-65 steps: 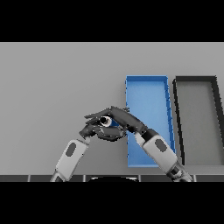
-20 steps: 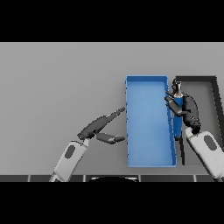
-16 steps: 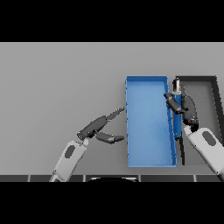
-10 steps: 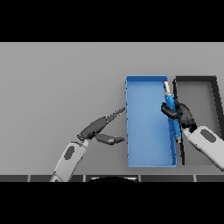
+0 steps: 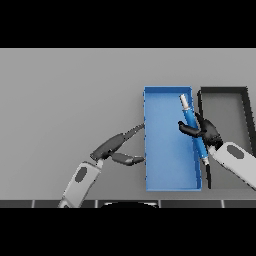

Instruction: Pick up the blue pipe and place it into the blue bin.

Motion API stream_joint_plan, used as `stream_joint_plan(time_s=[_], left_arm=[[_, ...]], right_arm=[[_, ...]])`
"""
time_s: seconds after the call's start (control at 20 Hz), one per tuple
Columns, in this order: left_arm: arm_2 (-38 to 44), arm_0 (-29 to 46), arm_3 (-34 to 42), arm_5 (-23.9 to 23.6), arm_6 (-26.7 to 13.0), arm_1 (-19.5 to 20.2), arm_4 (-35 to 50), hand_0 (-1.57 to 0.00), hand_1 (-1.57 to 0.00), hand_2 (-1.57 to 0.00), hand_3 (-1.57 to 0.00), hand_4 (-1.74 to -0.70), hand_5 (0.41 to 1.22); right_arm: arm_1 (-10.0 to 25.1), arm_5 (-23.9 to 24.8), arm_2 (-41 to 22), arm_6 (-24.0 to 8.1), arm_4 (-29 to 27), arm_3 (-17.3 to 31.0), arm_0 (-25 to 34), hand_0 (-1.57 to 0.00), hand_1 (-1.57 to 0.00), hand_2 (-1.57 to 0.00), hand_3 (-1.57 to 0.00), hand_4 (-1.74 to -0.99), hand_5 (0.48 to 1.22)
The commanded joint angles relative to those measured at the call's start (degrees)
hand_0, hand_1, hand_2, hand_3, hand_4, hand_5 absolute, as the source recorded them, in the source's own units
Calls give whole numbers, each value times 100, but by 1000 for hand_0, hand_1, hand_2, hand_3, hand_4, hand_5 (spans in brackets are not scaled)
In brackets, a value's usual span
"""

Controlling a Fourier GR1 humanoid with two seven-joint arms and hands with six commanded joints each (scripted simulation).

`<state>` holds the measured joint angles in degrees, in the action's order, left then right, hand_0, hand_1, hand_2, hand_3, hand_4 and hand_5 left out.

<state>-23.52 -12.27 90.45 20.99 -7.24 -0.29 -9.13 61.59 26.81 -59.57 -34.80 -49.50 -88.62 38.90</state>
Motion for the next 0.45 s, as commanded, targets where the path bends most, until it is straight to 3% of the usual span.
stream_joint_plan(time_s=[0.0,0.4], left_arm=[[16,32,31,9,33,37,14,1,1,1,1,-888,429],[94,-17,10,25,50,117,35,1,1,1,1,-885,431]], right_arm=[[-12,14,-41,-15,24,3,33,-16,-14,-14,-8,-1030,682],[16,-122,-76,66,-20,-44,87,-6,-5,-5,-3,-1022,643]])
